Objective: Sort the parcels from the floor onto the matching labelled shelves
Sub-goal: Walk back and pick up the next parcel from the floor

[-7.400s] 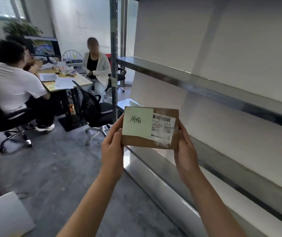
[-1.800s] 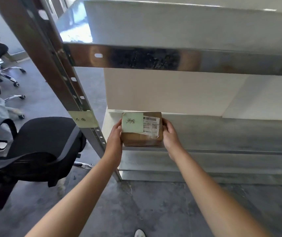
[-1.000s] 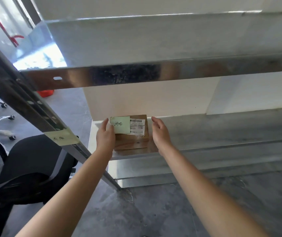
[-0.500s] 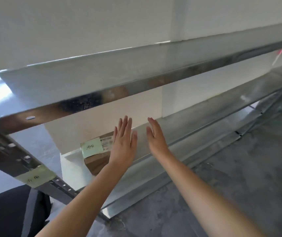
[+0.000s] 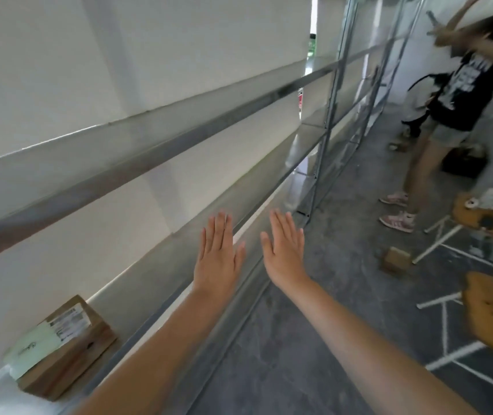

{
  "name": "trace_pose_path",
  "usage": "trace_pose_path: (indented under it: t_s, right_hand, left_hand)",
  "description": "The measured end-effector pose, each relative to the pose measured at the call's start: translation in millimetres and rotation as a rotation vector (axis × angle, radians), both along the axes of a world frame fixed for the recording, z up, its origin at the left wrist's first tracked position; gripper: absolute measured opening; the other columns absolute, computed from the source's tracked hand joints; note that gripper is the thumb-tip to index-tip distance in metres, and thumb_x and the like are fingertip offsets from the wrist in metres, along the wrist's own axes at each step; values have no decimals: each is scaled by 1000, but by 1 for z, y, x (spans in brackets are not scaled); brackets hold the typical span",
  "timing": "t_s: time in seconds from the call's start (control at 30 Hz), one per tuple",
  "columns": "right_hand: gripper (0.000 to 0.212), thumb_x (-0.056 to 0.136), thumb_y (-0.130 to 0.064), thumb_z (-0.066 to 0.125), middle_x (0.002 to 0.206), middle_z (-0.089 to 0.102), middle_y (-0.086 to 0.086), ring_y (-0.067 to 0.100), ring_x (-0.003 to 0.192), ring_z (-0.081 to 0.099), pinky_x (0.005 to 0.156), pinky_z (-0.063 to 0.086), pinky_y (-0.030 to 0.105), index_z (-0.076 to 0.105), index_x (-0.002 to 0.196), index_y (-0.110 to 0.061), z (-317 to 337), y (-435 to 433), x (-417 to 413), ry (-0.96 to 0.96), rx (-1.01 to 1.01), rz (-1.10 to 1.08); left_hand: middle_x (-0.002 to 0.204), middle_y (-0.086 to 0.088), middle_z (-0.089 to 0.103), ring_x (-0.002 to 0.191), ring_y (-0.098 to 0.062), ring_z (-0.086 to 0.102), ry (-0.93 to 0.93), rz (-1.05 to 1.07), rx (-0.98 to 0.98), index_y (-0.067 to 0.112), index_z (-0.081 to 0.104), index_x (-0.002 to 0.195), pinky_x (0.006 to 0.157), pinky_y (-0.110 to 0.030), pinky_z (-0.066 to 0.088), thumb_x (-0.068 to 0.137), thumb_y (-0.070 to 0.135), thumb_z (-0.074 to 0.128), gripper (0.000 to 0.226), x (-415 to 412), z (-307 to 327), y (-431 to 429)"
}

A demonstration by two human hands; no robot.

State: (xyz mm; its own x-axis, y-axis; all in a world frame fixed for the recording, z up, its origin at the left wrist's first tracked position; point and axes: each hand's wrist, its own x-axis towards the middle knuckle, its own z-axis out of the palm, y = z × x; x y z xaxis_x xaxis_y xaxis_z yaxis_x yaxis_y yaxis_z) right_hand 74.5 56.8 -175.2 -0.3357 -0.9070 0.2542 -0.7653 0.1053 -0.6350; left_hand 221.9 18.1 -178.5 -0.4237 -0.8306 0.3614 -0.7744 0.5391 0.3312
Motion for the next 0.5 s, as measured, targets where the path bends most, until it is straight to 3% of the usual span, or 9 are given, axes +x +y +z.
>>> trace_pose_path:
  t_s: [0.1, 0.33, 0.5]
  right_hand:
    - [57, 109, -35, 25, 170, 2, -7, 9, 155, -10, 125, -12, 42, 10, 161, -20, 11, 8, -54, 44, -22, -67]
    - [57, 109, -37, 23, 170, 1, -10, 7, 155, -11, 126, -10, 42, 7, 162, -21, 36, 24, -196, 87, -16, -225]
    - [57, 109, -37, 23, 170, 3, -8, 9, 155, -9, 126, -7, 43, 9, 162, -20, 43, 33, -280, 116, -8, -298]
  left_hand:
    - [167, -14, 14, 155, -26, 8, 16, -91, -34, 2, 21, 158, 127, -47, 12, 104, 51, 4, 75, -59, 12, -2]
    - [169, -10, 4, 156, -21, -1, 7, -187, -126, 6, 9, 160, 127, -37, -2, 98, 55, -14, 83, -198, 37, -16]
    - [169, -9, 4, 155, -17, -4, 61, -255, -171, 6, 10, 160, 127, -34, -4, 103, 50, 0, 73, -293, 52, -16]
